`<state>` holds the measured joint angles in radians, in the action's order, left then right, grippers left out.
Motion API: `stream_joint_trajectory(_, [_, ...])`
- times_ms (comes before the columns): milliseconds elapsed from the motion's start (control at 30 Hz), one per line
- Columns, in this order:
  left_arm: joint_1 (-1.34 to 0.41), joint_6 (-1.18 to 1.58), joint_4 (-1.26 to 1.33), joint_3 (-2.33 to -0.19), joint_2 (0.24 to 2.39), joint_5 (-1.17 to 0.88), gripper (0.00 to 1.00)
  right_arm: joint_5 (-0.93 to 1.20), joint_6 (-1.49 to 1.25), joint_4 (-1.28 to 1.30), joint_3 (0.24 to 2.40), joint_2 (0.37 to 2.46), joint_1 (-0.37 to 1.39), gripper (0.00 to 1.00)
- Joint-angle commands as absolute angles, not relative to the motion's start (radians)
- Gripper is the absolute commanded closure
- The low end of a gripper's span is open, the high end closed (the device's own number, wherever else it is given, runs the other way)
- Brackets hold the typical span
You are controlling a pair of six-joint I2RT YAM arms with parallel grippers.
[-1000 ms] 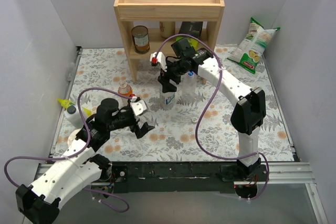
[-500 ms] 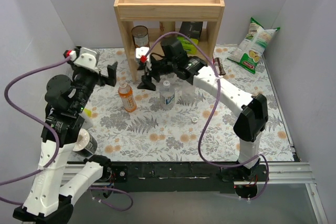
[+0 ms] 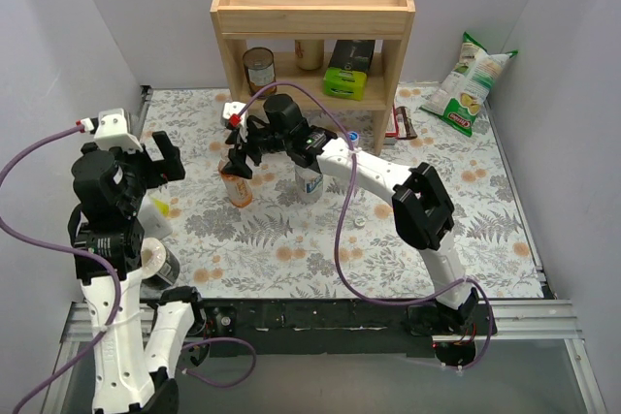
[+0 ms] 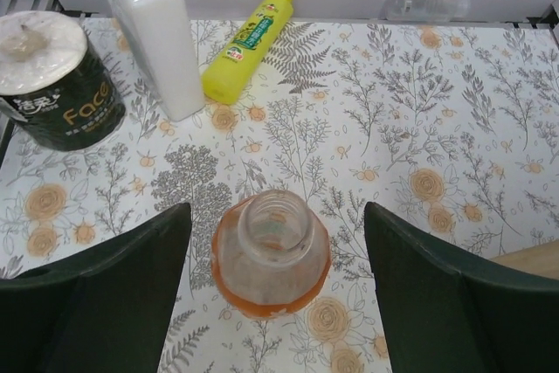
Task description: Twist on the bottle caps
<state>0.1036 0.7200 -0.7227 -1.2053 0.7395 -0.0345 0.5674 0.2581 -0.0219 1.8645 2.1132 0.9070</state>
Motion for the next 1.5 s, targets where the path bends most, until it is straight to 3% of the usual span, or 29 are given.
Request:
stream_joint_trajectory(0, [0.143,0.737,-0.753,-1.16,0.703,-0.167,0.02,0.548,0.199,-0.155,1.922,2.157,0.9,0.16])
stream_joint_trajectory(100, [0.144,0.648,-0.718,-1.079,0.677,-0.311,0.02,0.621,0.163,-0.182,1.927,2.18,0.893,0.39])
stream_joint_trajectory(133, [0.144,0.615,-0.707,-1.059,0.672,-0.396,0.02,0.649,0.147,-0.187,1.933,2.183,0.89,0.58])
stream_joint_trajectory(167, [0.144,0.573,-0.709,-1.036,0.663,-0.457,0.02,0.667,0.132,-0.18,1.95,2.181,0.887,0.67])
stream_joint_trajectory(233, [0.143,0.402,-0.731,-0.974,0.657,-0.582,0.02,0.67,0.132,-0.152,1.957,2.158,0.887,0.81])
stream_joint_trajectory(333, [0.143,0.17,-0.707,-0.87,0.626,-0.715,0.02,0.692,0.062,-0.124,1.944,2.054,0.864,0.88])
stream_joint_trajectory(600, [0.141,0.141,-0.551,-0.796,0.747,-0.879,0.02,0.913,-0.145,-0.207,1.818,1.885,0.831,0.9])
stream_joint_trajectory(1100, [0.015,0.302,-0.37,-0.795,0.894,-1.02,0.02,0.963,-0.233,-0.325,1.761,1.824,0.867,0.89])
stream_joint_trajectory(1367, [-0.029,0.336,-0.371,-0.779,0.907,-1.078,0.07,0.96,-0.249,-0.371,1.752,1.815,0.865,0.89])
stream_joint_trajectory(1467, [-0.035,0.351,-0.362,-0.776,0.922,-1.094,0.17,0.971,-0.253,-0.376,1.755,1.818,0.867,0.89])
